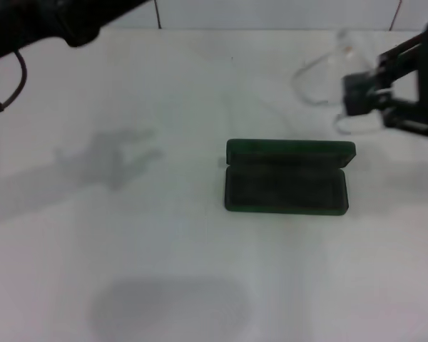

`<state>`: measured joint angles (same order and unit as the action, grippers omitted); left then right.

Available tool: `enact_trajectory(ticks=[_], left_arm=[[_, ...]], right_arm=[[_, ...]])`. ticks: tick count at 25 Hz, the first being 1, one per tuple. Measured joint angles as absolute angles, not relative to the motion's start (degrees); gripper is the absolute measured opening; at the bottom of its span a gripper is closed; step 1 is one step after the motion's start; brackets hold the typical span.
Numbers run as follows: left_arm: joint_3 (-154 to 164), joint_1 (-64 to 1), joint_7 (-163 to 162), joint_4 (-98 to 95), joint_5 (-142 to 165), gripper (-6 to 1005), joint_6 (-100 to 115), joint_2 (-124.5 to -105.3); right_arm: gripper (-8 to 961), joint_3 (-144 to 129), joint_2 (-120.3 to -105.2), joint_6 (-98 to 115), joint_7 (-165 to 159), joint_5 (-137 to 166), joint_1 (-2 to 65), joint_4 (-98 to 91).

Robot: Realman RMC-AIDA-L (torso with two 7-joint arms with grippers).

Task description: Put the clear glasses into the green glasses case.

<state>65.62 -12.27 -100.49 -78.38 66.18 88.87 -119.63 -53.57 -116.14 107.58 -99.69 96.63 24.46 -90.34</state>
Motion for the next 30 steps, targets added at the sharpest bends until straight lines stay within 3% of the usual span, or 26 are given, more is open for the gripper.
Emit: enact_trajectory(ticks=[11, 22, 27, 30], left_arm=[[64.68, -15.99, -100.19, -70.33, 64.26, 397, 92.8, -119.31], [64.61, -20.33, -97.94, -59.91, 65.0, 398, 96.23, -119.18], [64.59, -19.97, -96.0, -59.03, 65.03, 239, 96.85, -119.17], [64.58, -19.71, -95.94, -58.76, 65.16, 232, 97.28, -119.15]], right_arm=[[115, -77.0, -116.12, 92.89, -75.17, 92.11, 23.95, -80.05], [115, -78.63, -115.92, 90.92, -66.34, 82.53, 23.38, -77.19], [115, -78.86, -116.0, 90.93, -64.68, 81.5, 23.27, -76.71], [115, -78.86, -115.95, 91.08, -64.03, 80.79, 23.18, -76.36]])
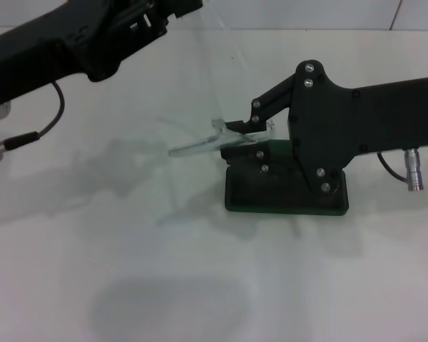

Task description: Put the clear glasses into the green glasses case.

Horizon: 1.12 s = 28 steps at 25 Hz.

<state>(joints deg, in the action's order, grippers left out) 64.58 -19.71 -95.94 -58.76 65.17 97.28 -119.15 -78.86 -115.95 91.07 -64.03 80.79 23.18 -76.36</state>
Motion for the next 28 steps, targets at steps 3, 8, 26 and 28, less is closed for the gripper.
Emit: enact_trajectory(ticks=[3, 8, 26, 28], left_arm=[[64.6, -19.93, -95.69, -57.46, 65.64, 225, 98.65, -118.72], [64.78, -20.73, -95.77, -54.98, 66.08, 213, 99.85, -117.69], [57.41, -20.01, -94.35, -52.33, 66.78, 163, 101.78, -119.48], [57.48, -20.32, -94.03, -51.67, 66.59, 158, 103.01, -119.46]], right_arm=[[115, -78.82, -115.92, 91.12, -63.6, 80.27, 23.15, -76.16], [115, -78.94, -115.95, 91.14, -62.81, 80.0, 23.15, -75.79], [115, -79.51, -116.01, 92.16, -62.0, 79.2, 23.53, -72.92], [115, -79.55, -116.03, 92.16, -61.99, 79.19, 23.55, -72.83]])
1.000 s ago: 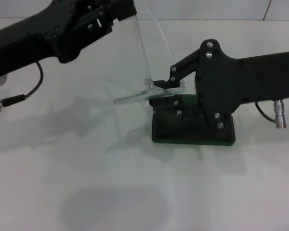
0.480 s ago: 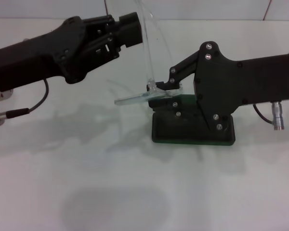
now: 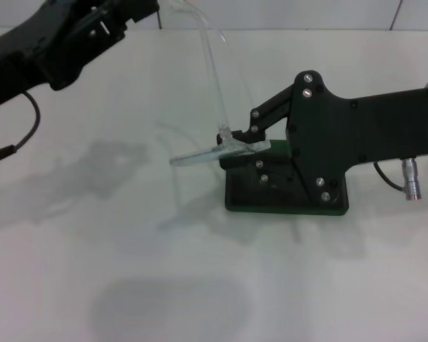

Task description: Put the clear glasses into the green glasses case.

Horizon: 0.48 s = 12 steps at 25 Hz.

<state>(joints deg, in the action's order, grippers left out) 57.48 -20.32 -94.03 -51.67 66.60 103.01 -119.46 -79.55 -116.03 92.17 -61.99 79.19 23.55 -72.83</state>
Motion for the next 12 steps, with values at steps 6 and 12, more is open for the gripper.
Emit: enact_trajectory(ticks=[6, 12], left_arm=[[60.04, -21.52, -93.11, -50.94, 66.85, 141, 104.89, -119.55], [61.66, -22.6, -92.67, -50.18, 66.77, 130, 104.93, -119.62]], right_arm=[[115, -79.68, -116.03, 91.95, -61.02, 78.24, 24.42, -70.99], [115, -79.72, -116.0, 92.16, -60.47, 77.81, 25.75, -68.74]])
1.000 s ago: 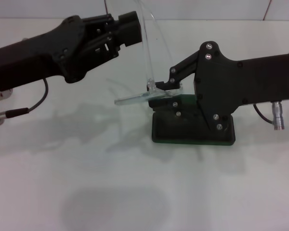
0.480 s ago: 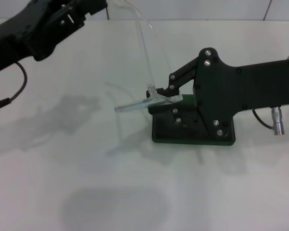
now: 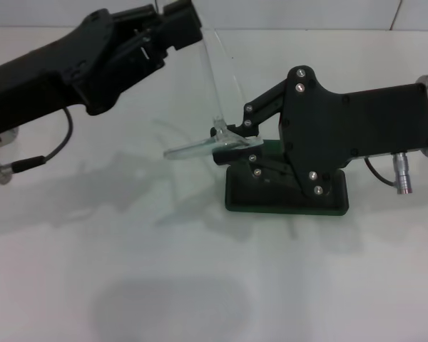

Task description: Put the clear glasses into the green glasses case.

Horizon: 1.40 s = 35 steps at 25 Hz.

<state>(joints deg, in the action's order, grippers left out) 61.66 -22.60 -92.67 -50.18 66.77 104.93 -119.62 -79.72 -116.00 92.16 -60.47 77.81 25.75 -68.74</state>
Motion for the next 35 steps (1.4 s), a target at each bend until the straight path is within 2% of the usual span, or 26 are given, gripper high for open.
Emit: enact_trajectory(ticks=[35], left_arm=[[66.48, -23.58, -92.58, -47.86, 70.32, 130, 104.97, -119.44]], right_arm=[[115, -80.24, -116.08, 92.81, -57.57, 74.61, 25.35, -66.19]])
